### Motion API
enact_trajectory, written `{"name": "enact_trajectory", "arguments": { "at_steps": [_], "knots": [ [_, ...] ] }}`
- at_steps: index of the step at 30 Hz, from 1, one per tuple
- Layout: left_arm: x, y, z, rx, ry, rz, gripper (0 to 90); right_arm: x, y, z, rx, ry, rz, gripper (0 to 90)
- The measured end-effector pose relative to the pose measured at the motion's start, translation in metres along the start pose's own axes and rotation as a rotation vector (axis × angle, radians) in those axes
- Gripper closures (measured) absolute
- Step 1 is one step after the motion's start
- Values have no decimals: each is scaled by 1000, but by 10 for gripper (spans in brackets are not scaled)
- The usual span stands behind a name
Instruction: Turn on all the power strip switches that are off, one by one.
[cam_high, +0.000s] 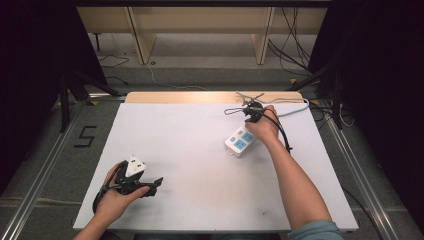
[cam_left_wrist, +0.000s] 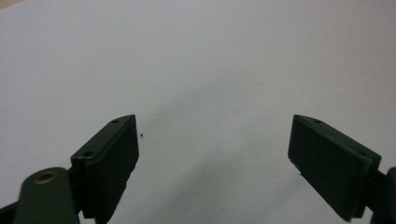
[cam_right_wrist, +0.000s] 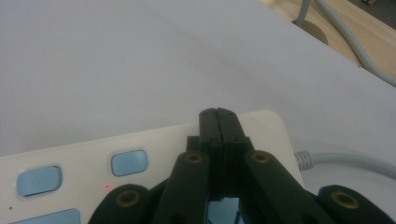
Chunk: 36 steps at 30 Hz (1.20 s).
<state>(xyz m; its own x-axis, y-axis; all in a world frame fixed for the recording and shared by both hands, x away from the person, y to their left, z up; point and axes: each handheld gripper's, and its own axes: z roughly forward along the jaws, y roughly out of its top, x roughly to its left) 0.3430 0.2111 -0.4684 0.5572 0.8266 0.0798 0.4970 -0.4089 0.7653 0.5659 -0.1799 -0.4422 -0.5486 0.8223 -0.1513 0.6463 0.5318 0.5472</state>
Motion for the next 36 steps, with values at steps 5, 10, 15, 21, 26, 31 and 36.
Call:
{"name": "enact_trajectory", "arguments": {
  "at_steps": [5,10,15,21,26,31,36],
  "knots": [
    [0,0,0,0,0,-2,161,0,0,1,1,1,1,900],
    [-1,0,0,0,-1,-3,161,0,0,1,1,-4,-2,900],
    [-1,0,0,0,-1,-1,161,-1,0,2,4,2,8,900],
    [-1,0,0,1,0,0,161,0,-1,2,2,-3,8,900],
    [-2,0,0,-2,1,-1,161,1,-1,2,0,-5,4,900],
    [-2,0,0,-4,3,1,161,0,-3,3,-5,-2,5,900],
    [-1,0,-1,-2,3,4,161,-2,-3,3,-4,-12,15,900]
  ]
}}
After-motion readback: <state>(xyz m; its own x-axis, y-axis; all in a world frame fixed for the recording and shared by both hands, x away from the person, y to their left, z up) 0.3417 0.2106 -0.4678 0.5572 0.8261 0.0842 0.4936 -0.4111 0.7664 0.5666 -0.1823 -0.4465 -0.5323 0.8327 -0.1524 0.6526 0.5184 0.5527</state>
